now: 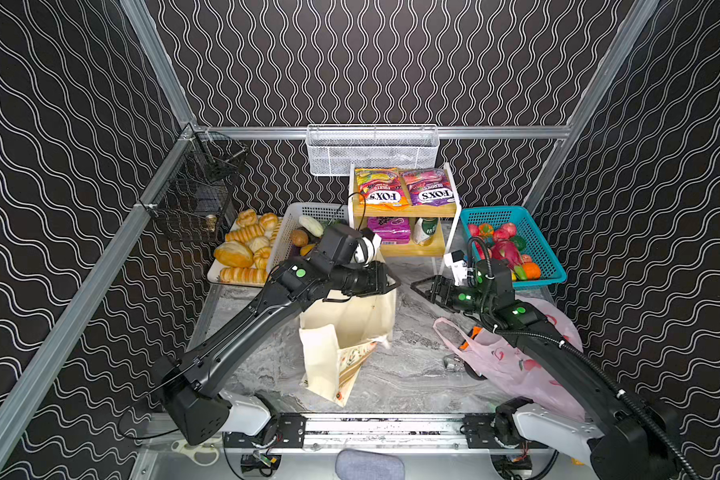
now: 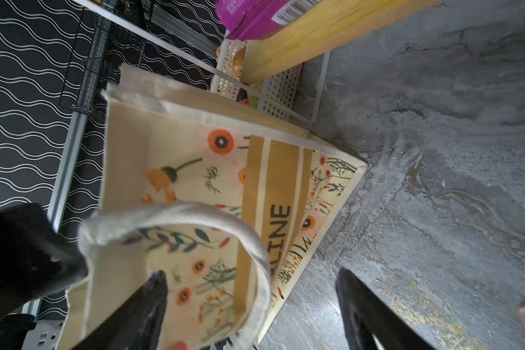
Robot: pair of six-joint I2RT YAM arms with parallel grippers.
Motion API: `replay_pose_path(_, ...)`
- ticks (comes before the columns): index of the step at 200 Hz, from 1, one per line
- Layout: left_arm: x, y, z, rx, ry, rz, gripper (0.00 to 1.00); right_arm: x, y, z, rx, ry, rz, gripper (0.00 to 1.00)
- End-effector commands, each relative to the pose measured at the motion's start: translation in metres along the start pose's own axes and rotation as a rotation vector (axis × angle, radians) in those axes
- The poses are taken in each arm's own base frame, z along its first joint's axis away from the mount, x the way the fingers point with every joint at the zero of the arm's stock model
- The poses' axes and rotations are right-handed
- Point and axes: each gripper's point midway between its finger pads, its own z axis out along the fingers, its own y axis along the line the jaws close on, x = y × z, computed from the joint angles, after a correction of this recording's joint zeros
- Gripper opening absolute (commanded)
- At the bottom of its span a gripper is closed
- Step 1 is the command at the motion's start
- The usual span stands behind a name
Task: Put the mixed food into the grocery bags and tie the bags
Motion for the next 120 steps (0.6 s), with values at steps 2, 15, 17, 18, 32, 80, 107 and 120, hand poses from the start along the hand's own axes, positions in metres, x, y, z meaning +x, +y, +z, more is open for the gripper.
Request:
replay_pose_path(2, -0.022, 0.012, -0.03, -0.158, -0.128, 0.154, 0.48, -0.008, 0.014, -0.008, -0.003, -0.023, 0.01, 0.89)
replay_pose_path(15, -0.028, 0.032, -0.056, -0.312, -0.185, 0.204, 0.55, -0.008, 0.021, -0.009, 0.001, -0.023, 0.021, 0.89)
replay_pose_path(17, -0.029, 0.035, -0.06, -0.339, -0.194, 0.212, 0.56, -0.007, 0.022, -0.009, 0.003, -0.023, 0.023, 0.89)
replay_pose_path(18, -0.029, 0.037, -0.062, -0.35, -0.196, 0.216, 0.57, -0.007, 0.022, -0.009, 0.004, -0.022, 0.024, 0.89)
replay_pose_path(32, -0.036, 0.057, -0.094, -0.514, -0.243, 0.263, 0.7, 0.001, 0.032, -0.005, 0.005, -0.003, 0.027, 0.89)
replay_pose_path(80, -0.042, 0.155, -0.157, -0.715, -0.236, 0.061, 0.84, 0.033, 0.044, 0.028, 0.084, 0.087, 0.005, 0.89)
replay_pose_path(107, -0.032, 0.18, -0.141, -0.622, -0.166, -0.022, 0.86, 0.037, 0.041, 0.048, 0.174, 0.166, -0.02, 0.89)
replay_pose_path(120, -0.027, 0.178, -0.123, -0.528, -0.131, -0.042, 0.83, 0.035, 0.032, 0.054, 0.215, 0.162, -0.01, 0.83)
